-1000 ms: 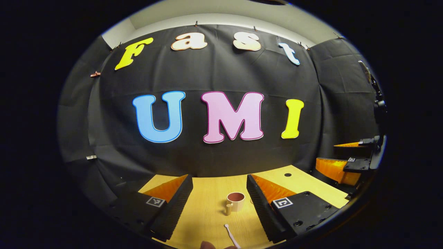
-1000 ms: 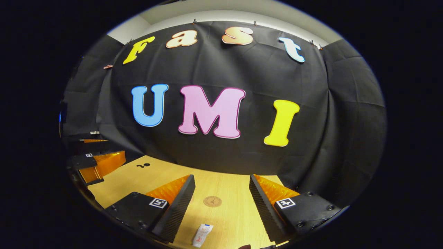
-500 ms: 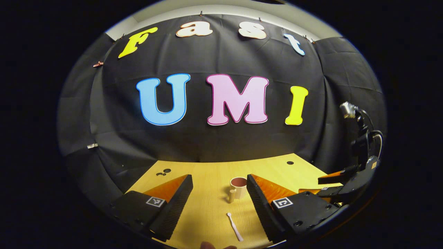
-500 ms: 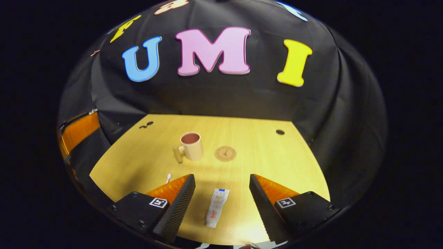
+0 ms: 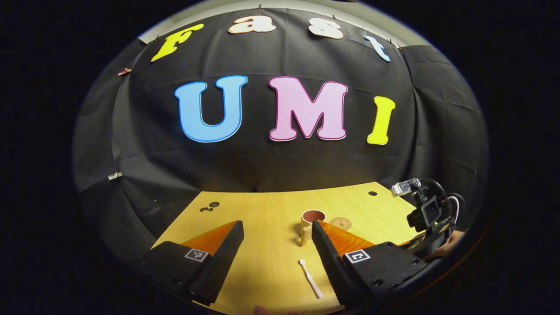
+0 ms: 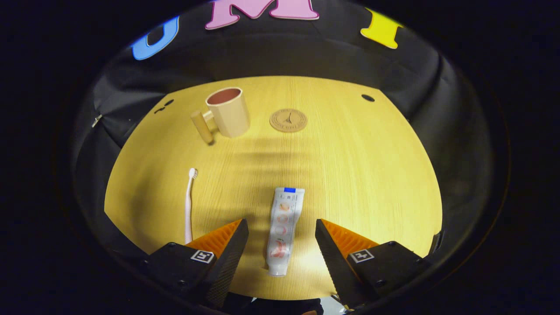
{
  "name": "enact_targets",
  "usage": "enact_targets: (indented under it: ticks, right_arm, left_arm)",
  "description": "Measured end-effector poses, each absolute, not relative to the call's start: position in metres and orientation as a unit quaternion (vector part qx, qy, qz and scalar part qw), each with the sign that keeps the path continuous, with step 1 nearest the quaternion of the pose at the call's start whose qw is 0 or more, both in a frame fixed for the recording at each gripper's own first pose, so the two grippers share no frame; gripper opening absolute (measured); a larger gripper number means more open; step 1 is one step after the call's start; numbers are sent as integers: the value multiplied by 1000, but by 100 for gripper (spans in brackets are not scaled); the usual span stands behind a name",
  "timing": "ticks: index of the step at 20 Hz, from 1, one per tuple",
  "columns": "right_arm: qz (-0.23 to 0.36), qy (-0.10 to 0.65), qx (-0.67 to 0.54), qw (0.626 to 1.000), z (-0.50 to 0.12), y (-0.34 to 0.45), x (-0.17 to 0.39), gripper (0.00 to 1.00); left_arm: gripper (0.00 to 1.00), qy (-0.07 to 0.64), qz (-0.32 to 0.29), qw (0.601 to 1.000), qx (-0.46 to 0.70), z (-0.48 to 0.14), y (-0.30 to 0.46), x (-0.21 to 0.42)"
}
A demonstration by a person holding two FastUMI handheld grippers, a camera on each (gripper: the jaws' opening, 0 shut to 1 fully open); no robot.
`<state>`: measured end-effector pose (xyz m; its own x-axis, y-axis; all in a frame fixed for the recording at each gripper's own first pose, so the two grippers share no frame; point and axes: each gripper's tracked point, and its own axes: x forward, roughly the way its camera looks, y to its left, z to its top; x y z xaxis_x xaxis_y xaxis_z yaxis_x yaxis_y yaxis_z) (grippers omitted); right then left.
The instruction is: Put the toothbrush and toothpaste on the desktop into the cup, then pick up the cup and place it on the coaster on the desktop.
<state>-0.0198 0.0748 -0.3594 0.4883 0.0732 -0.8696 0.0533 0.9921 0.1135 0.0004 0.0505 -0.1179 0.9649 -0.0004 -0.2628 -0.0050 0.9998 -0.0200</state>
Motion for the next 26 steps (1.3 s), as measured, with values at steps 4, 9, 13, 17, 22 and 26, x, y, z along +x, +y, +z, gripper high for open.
enact_targets:
  ticks: [4,9,13,17,22,26]
  right_arm:
    - [-10,541,53,840,-390,76,-15,93]
    - [-22,563,42,825,-407,79,-9,84]
    - [-30,570,61,819,-408,82,-6,72]
    - [-32,580,72,811,-411,87,-7,49]
    - [1,546,90,833,-399,85,-8,37]
    - [35,489,136,861,-367,68,-7,37]
  left_arm:
    - [97,145,-3,989,-13,-132,69,3]
    - [97,153,-7,988,-18,-142,86,11]
    - [97,162,-4,986,-30,-153,104,18]
    - [97,177,-8,984,-29,-168,107,21]
    - [97,216,-17,976,-25,-190,74,18]
    - [96,282,-21,958,-54,-228,30,14]
